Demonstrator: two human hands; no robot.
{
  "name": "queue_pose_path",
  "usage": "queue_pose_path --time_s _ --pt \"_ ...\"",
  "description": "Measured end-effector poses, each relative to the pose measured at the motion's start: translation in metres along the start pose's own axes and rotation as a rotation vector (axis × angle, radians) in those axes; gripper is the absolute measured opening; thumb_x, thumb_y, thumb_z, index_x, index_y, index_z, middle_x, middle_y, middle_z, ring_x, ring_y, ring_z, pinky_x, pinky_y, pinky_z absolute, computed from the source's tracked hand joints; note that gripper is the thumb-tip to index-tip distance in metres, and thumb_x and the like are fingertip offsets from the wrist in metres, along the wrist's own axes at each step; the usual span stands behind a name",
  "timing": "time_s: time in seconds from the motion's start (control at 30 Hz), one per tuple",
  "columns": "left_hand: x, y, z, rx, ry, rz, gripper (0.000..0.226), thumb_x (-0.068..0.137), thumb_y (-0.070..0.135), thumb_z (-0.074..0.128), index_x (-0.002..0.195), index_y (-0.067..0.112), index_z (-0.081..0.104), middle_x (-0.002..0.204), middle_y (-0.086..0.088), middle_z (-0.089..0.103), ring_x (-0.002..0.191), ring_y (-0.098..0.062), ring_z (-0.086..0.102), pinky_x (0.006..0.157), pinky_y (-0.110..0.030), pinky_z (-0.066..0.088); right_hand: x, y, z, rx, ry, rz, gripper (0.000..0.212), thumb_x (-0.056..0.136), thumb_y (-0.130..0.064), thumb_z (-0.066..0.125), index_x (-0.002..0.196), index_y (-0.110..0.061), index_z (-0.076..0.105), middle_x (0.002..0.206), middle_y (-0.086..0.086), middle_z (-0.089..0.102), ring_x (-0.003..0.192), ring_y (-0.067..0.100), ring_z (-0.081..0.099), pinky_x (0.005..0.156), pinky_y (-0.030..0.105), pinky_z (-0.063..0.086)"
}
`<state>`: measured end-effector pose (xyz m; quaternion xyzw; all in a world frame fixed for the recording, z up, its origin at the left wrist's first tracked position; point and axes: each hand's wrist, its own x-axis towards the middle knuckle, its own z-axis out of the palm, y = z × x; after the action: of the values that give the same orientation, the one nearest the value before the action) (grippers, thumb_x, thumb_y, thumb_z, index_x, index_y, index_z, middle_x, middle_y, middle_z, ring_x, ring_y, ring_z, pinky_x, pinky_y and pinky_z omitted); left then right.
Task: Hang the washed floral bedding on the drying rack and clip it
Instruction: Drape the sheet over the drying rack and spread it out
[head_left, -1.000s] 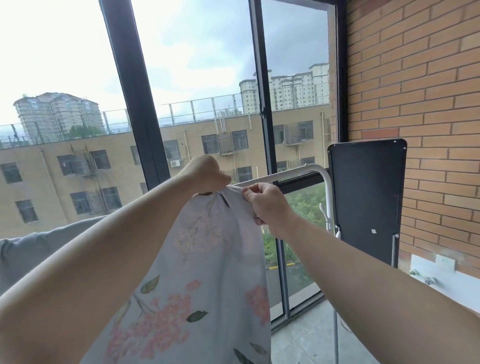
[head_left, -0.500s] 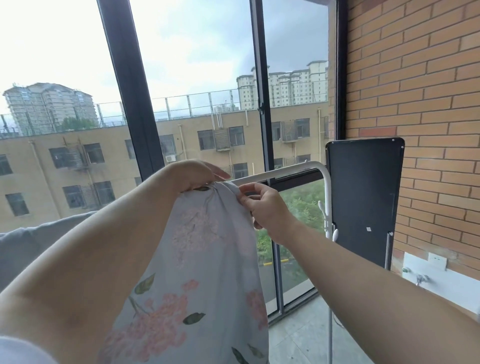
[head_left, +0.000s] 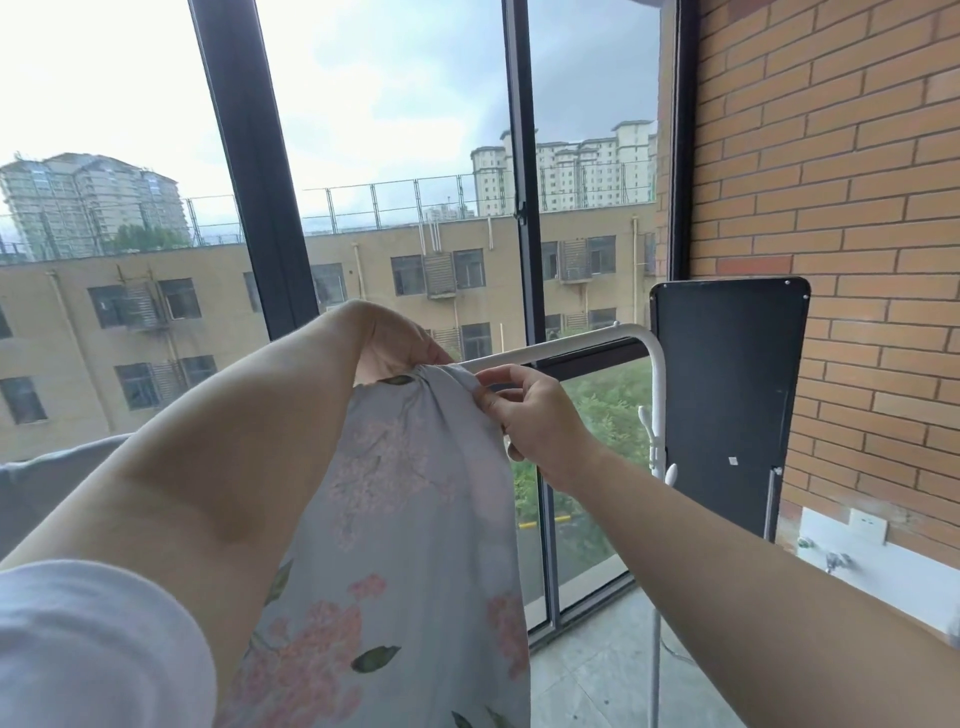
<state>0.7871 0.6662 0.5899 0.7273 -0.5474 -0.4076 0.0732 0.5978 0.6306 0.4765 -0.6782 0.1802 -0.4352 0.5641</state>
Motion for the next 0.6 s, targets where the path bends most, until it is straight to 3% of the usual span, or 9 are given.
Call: queue_pose_path --time_s 0.1,0.17,0.27,0.33,0.43,0.6 --pt "0.005 -0.002 -0.004 0.049 0.027 -0.056 0.021 0.096 0.004 0.054 0.109 0.008 0.07 0.119 -0.017 0.068 0.112 -0.035 0.062 0.109 -0.052 0.043 0.002 0.002 -0.001 -0.035 -0.004 -0.014 0.008 0.093 -0.021 0.07 0.098 -0.013 0.07 0.077 -0.001 0.063 0.044 -0.003 0.05 0.041 0.012 0.037" --pt "0.011 -0.005 -0.009 0.079 0.072 -0.069 0.022 0.101 0.003 0.05 0.114 0.004 0.068 0.123 -0.019 0.067 0.114 -0.036 0.062 0.106 -0.051 0.046 0.004 0.002 -0.002 -0.067 0.003 -0.025 0.007 0.093 -0.02 0.07 0.096 -0.013 0.071 0.077 -0.004 0.064 0.045 -0.004 0.052 0.042 0.01 0.037" --pt "0.019 0.001 -0.012 0.086 0.134 -0.014 0.017 0.1 0.003 0.054 0.111 0.001 0.067 0.113 -0.015 0.07 0.096 -0.025 0.069 0.083 -0.036 0.057 0.008 0.002 -0.006 -0.104 0.019 -0.01 0.01 0.093 -0.02 0.07 0.095 -0.011 0.071 0.076 -0.003 0.065 0.049 0.003 0.052 0.039 0.019 0.038" --pt "0.025 0.009 -0.013 0.141 0.249 0.045 0.012 0.099 0.005 0.058 0.101 0.007 0.07 0.101 -0.008 0.072 0.087 -0.018 0.069 0.076 -0.03 0.057 0.01 -0.001 -0.009 -0.125 0.046 -0.008 0.011 0.094 -0.023 0.069 0.095 -0.012 0.07 0.076 -0.003 0.064 0.055 0.011 0.052 0.04 0.024 0.038" --pt "0.036 0.024 -0.012 0.213 0.443 0.138 0.015 0.096 0.009 0.061 0.098 0.016 0.075 0.102 -0.007 0.074 0.093 -0.023 0.068 0.089 -0.04 0.059 0.018 -0.006 -0.018 -0.131 0.14 -0.03 0.01 0.096 -0.025 0.065 0.093 -0.016 0.067 0.076 -0.003 0.062 0.059 0.014 0.054 0.042 0.026 0.043" --pt "0.065 0.062 0.0 0.173 0.626 0.263 0.03 0.093 0.001 0.054 0.086 0.022 0.073 0.101 -0.004 0.072 0.087 -0.02 0.064 0.088 -0.039 0.059 0.036 0.001 -0.047 -0.167 0.307 -0.026 0.012 0.099 -0.026 0.059 0.087 -0.022 0.06 0.081 0.0 0.06 0.059 0.016 0.053 0.043 0.025 0.041"
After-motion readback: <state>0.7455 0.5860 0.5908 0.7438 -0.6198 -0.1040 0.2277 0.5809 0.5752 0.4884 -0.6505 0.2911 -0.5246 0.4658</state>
